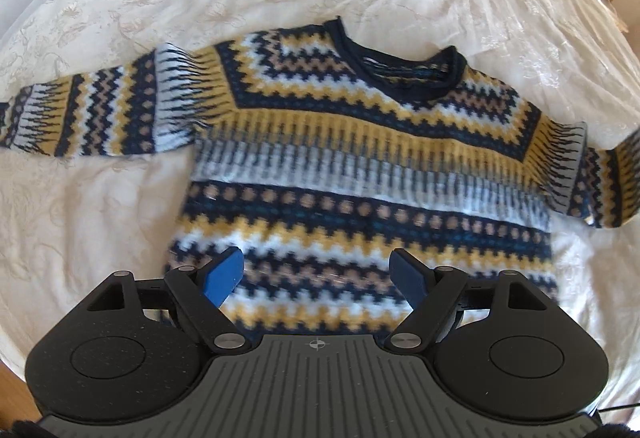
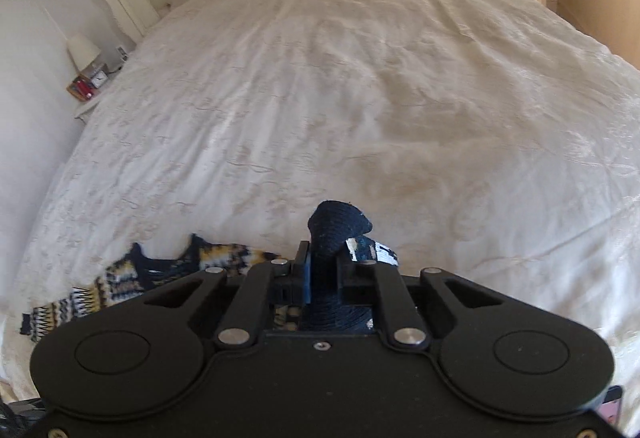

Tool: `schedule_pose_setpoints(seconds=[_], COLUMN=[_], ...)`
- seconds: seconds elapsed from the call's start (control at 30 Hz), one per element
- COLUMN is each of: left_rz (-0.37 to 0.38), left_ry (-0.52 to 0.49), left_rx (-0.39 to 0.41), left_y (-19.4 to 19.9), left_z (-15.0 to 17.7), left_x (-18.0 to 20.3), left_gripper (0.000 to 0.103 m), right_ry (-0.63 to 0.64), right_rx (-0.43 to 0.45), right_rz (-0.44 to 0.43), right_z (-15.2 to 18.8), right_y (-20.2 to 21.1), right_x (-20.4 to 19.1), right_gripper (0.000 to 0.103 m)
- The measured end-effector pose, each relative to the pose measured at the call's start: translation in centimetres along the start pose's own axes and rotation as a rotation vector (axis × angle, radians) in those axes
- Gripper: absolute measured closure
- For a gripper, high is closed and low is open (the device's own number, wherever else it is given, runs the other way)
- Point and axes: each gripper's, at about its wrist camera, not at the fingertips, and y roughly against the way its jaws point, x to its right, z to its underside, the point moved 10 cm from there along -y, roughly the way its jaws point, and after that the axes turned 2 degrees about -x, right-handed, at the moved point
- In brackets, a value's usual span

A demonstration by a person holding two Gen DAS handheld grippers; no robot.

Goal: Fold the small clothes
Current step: 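Fold the held sleeve across the sweater body with the right gripper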

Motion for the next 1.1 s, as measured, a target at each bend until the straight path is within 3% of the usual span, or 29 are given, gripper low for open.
schedule_pose_setpoints(seconds=[0.3,0.5,0.77,0.87,0.97,1.1], left_rz=[-0.004,-0.013,-0.014,-0.01,-0.005,0.003], left_ry=[-0.021,-0.03,-0.034,-0.031,-0.032,-0.033], left_rx=[0.025,0.032,0.035,0.028,0.027,0.037], left_y=[-0.8,-1.5,-2.4,-2.8,-3.1,-3.4], left_z=[-2.5,-3.7,-4.1,-4.0,-4.0,-4.2], left_x=[-8.0,-12.0,-14.8,-15.0,-14.6,-13.5], left_gripper=[0.024,0.024,0.023,0.023,0.023,0.023], right_ry=[0.082,0.122,0.165,0.169,0.174,0.188], right_rx=[-0.047,-0.124,-0.206,-0.196,-0.172,-0.15], right_rz=[-0.201,-0.252,-0.253,-0.295,-0.324,-0.27], right_z=[3.2,7.7,14.1,15.0,15.1,15.1], right_y=[-6.4,-12.4,-17.1,-17.2,-17.1,-16.6], right_x=[-17.6,-25.3,-30.5,-31.4,-31.6,-29.2], right_gripper=[0.084,0.084,0.08,0.073,0.045,0.042])
